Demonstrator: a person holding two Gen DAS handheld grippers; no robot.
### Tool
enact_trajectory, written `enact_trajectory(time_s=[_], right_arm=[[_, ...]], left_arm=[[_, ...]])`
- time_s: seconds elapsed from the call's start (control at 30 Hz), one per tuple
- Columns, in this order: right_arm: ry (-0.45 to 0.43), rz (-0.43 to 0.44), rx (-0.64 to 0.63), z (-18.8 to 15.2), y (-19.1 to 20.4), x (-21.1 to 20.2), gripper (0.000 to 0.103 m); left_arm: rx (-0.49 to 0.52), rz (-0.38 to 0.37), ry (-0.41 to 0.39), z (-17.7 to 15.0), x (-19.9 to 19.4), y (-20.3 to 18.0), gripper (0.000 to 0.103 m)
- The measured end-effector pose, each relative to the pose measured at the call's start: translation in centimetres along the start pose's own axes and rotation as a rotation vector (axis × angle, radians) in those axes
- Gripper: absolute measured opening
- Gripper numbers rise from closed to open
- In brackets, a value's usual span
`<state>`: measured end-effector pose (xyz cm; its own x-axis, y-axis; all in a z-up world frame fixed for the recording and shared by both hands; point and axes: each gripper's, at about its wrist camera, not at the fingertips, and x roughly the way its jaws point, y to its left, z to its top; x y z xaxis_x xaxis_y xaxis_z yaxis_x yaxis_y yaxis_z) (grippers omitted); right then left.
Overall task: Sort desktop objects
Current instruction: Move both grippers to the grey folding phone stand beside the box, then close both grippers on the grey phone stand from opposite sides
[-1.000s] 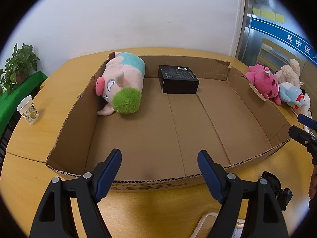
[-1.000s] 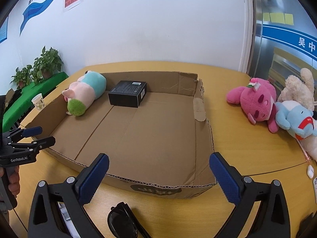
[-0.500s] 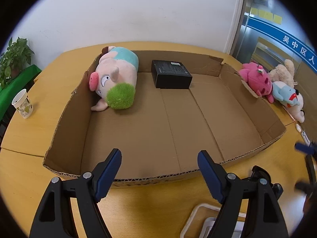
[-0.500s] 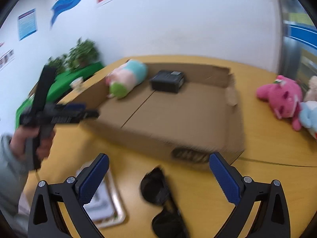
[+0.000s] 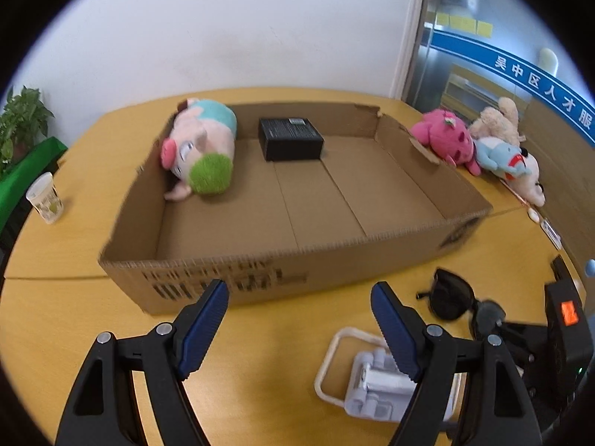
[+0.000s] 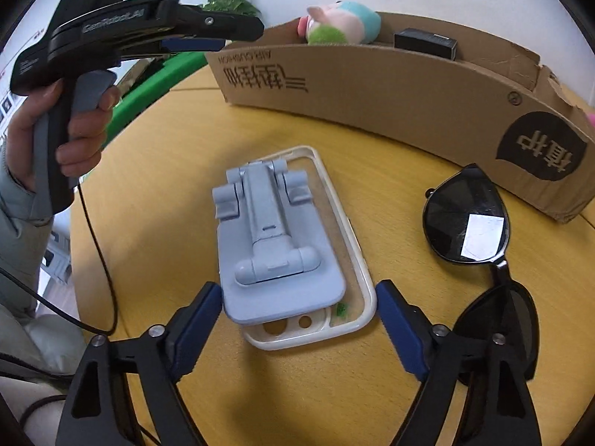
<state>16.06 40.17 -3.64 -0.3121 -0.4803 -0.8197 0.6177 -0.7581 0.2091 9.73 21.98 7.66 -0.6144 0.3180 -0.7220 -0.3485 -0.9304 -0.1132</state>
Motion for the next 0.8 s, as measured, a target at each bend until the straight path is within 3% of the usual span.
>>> enact_trajectory(time_s=[0.1, 0.33, 0.43, 0.5, 0.6, 0.73, 0.8], right_arm=[[0.000, -0.016, -0.032, 0.3, 0.1, 0.2, 0.075], [-0.004, -0.029, -0.032, 0.9, -0.4, 0.3, 0.074], [-0.009, -0.054, -0.006, 1.3, -1.2, 0.0, 0.075], [-0.014, -0.079, 0.000, 1.5, -1.6, -0.4, 0.075], [-0.029, -0.091, 0.010, 1.3, -2.2, -1.0, 0.072], [-0.039, -0.073, 0.027, 1.1, -2.6, -1.7, 0.058], [-0.035, -0.068, 0.033, 1.2, -2.7, -1.6, 0.057]], left_arm=[[-0.019, -0.078, 0.049, -1.4, 1.0, -0.1, 0.079], [-0.061, -0.282, 0.141, -3.6, 3.3, -1.0, 0.078], [-0.061, -0.316, 0.171, -4.1, 3.9, -1.6, 0.077], [-0.053, -0.346, 0.181, -4.3, 4.0, -2.0, 0.067], [-0.032, -0.372, 0.184, -4.3, 4.1, -2.8, 0.060], [-0.007, -0.370, 0.201, -3.8, 4.8, -3.7, 0.060], [0.016, -0.322, 0.232, -3.8, 5.6, -4.0, 0.052]])
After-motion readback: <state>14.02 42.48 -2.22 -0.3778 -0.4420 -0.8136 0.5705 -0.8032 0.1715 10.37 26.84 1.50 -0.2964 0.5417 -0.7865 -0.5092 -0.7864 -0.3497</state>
